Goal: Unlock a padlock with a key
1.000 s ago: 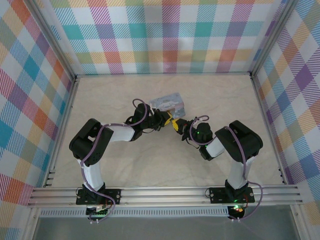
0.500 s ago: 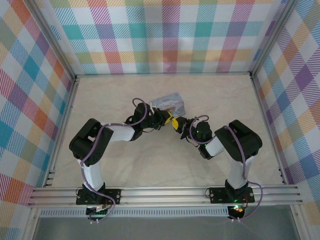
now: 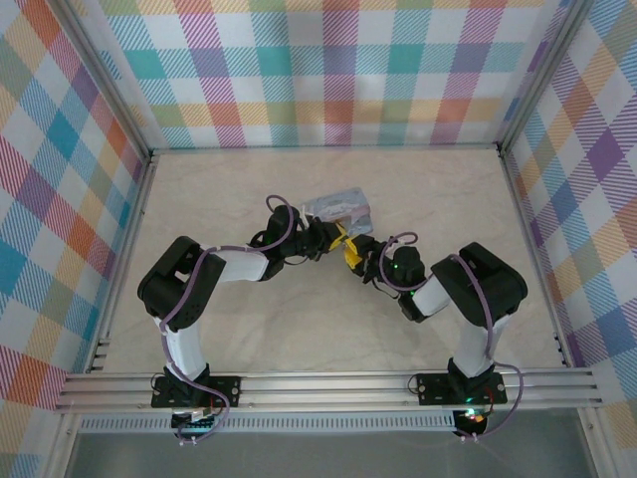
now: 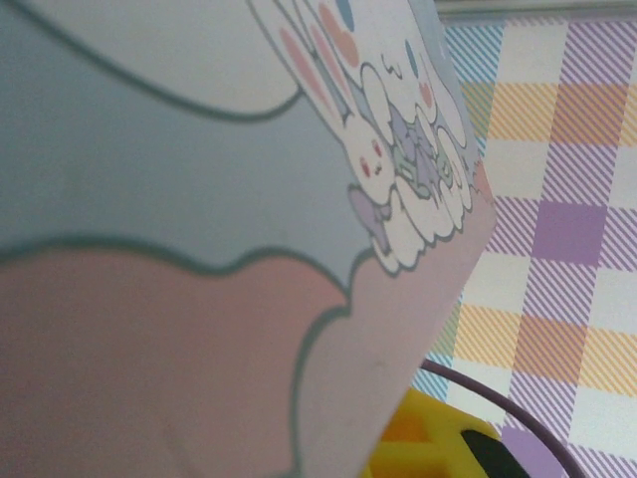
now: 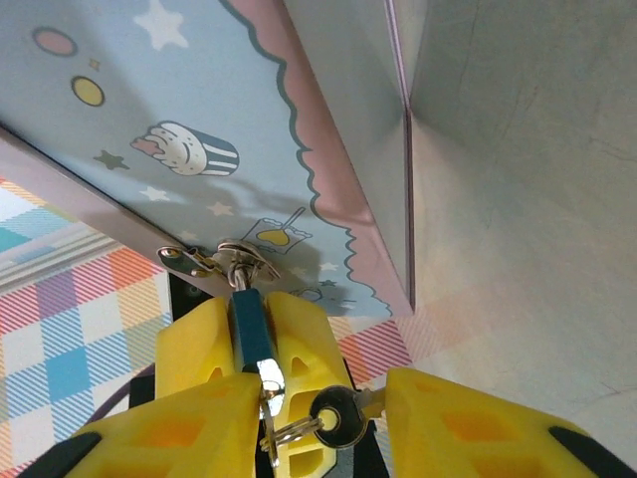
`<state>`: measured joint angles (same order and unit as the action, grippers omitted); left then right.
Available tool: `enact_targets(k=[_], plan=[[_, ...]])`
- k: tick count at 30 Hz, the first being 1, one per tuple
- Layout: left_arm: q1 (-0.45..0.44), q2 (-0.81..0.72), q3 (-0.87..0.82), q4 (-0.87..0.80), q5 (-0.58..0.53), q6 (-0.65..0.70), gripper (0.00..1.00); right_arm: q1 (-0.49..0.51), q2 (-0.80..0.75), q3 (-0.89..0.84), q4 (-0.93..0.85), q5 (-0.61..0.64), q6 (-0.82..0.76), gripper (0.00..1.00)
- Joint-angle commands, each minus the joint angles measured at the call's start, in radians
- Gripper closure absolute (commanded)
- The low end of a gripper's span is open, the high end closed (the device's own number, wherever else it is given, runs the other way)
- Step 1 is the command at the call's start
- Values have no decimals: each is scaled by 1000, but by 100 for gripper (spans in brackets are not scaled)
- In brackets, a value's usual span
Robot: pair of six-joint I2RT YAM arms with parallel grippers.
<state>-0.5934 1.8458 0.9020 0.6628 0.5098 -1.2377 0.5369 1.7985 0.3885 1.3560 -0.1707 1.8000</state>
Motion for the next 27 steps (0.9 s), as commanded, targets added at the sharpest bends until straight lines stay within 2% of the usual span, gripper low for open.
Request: enact_targets(k=[1, 6, 11, 21, 27], plan=[[-34, -46, -5, 27, 141, 19, 92, -17, -65, -15, -15, 25, -83, 59], [-28, -51, -9, -8, 129, 52, 92, -32, -172, -42, -109, -23, -191, 57], [-28, -54, -12, -39, 118, 82, 92, -37, -301, -28, -296, -83, -314, 54], [-28, -54, -12, -32, 115, 89, 92, -36, -545, -2, -760, -48, -471, 64], [-29, -49, -9, -26, 116, 83, 92, -18, -500, 9, -733, -69, -476, 69]])
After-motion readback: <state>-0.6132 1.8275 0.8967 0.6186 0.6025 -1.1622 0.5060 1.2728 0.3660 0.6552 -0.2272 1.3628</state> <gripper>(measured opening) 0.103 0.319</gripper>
